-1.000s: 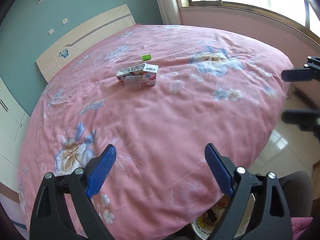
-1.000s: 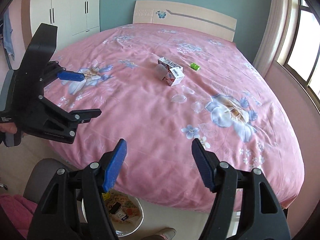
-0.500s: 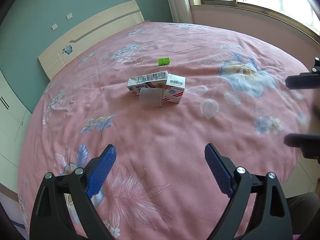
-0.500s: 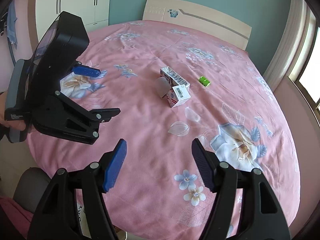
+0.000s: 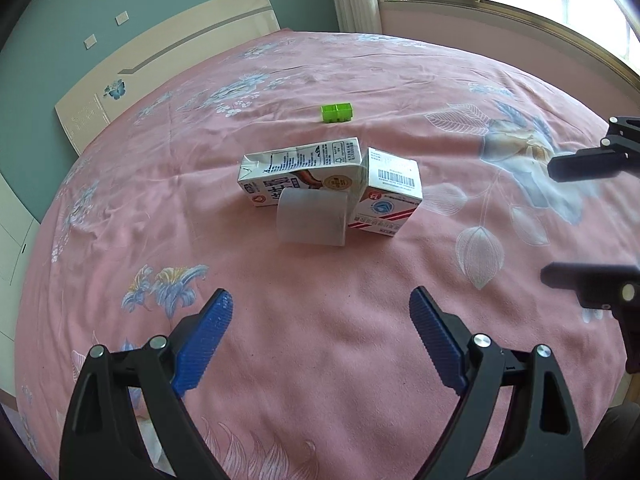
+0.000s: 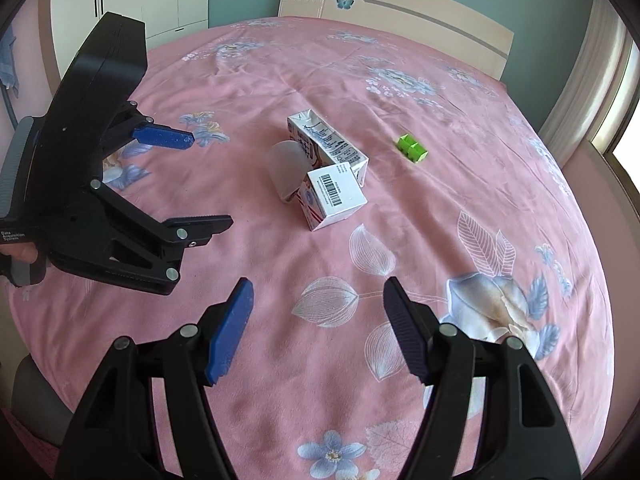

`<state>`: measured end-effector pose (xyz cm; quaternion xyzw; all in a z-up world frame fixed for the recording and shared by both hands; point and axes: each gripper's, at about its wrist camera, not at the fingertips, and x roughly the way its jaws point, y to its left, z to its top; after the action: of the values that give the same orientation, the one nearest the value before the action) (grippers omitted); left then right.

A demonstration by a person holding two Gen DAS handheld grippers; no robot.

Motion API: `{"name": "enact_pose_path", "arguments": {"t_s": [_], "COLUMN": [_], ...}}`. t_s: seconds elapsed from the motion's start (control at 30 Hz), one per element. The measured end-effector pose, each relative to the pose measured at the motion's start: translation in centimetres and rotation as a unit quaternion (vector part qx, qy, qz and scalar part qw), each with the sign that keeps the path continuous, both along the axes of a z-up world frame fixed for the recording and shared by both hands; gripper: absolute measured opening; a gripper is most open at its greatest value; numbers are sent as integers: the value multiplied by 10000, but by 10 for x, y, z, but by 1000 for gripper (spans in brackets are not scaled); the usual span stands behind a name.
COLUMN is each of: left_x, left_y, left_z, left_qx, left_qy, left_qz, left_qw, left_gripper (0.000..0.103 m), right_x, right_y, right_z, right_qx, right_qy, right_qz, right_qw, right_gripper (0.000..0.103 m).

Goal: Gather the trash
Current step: 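Move both open tools back over the bed toward the cartons and cup, then grasp the clear plastic cup with left tool while right tool grasps white box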

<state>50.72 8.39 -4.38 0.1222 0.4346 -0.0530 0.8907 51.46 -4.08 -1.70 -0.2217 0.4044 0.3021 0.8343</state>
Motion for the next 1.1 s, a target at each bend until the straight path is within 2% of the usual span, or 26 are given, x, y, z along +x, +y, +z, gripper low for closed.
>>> {"name": "enact_pose_path", "arguments": {"t_s": [0.33, 0.67, 0.9, 1.1], "left_x": [46, 75, 92, 108], "left_y": [5, 7, 4, 5], "left_z": [-27, -41, -49, -56], "left_qx": [-137, -141, -115, -183], "left_qy": [76, 43, 4, 46], "left_qz": [-38, -198, -464, -410], "left_qw": [9999, 9997, 9989, 9990], "left_gripper": [92, 92, 92, 92], "right_x": [64, 94, 110, 127], "right_y": [21, 44, 48, 49], "right_z": [-41, -54, -57, -63], "right_qx": [41, -21, 204, 332], "right_qy": [239, 237, 453, 654], "right_qz": [53, 343, 441, 294], "right_qw": [9997, 9991, 9978, 9969], "right_gripper": [67, 67, 67, 56]}}
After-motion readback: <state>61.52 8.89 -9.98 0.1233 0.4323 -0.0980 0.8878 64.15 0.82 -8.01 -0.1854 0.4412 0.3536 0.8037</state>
